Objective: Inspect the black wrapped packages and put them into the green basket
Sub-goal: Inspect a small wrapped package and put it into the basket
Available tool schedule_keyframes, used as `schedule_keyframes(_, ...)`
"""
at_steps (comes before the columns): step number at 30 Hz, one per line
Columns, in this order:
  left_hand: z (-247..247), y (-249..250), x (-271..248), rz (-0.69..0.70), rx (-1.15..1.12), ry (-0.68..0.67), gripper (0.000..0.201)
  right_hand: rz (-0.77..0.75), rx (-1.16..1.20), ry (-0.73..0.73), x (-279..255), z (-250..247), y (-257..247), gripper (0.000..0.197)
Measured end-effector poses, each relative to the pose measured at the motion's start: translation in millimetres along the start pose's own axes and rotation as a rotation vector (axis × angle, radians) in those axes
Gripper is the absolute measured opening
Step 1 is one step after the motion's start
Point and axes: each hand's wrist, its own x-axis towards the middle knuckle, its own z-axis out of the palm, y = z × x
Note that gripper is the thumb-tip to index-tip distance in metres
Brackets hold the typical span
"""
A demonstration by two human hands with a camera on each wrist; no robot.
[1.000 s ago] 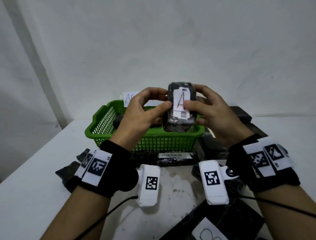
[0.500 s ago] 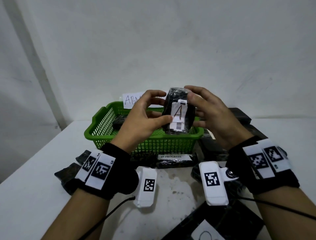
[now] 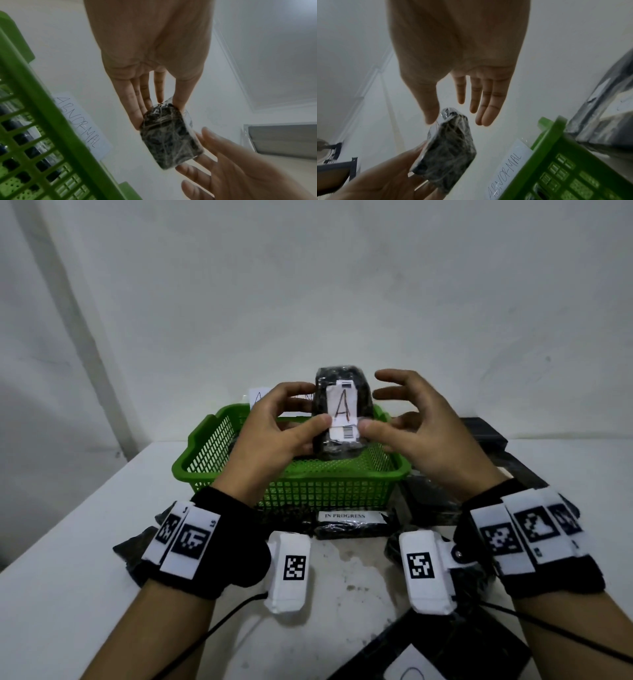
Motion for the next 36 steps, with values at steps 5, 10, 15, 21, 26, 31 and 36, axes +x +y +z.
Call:
schedule_keyframes(5, -7, -2, 3, -0.081, 0.036, 0.029, 0.033, -0.085, -0.279, -0.221, 4, -3, -11, 0.115)
schedule_keyframes(10, -9, 12, 39, -0.135, 0.144, -0.05, 0.033, -0.056, -0.547, -0.365, 54, -5, -29, 0.114)
schedule_keyframes(15, -11, 16, 100, -0.289, 0.267, -0.12, 0.032, 0.025, -0.631, -0.413, 120, -4, -21, 0.108)
schedule_keyframes(21, -13, 14, 157, -0.42, 0.324, -0.056, 0.046, 0.194, -0.817, -0.605, 181, 22, 30, 0.115)
schedule_keyframes(26, -13, -15, 185, -0.655, 0.505, -0.231, 0.048, 0.319, -0.885, -0.84, 201, 38, 64, 0.104)
schedule_keyframes(31, -14, -48, 195, -0.795, 0.645, -0.376, 0.045, 0.267, -0.988, -0.892, 208, 46, 70, 0.101)
schedule_keyframes(36, -19, -62, 187, -0.765, 0.656, -0.475, 0.04, 0.08, -0.915, -0.787, 211, 47, 65, 0.097)
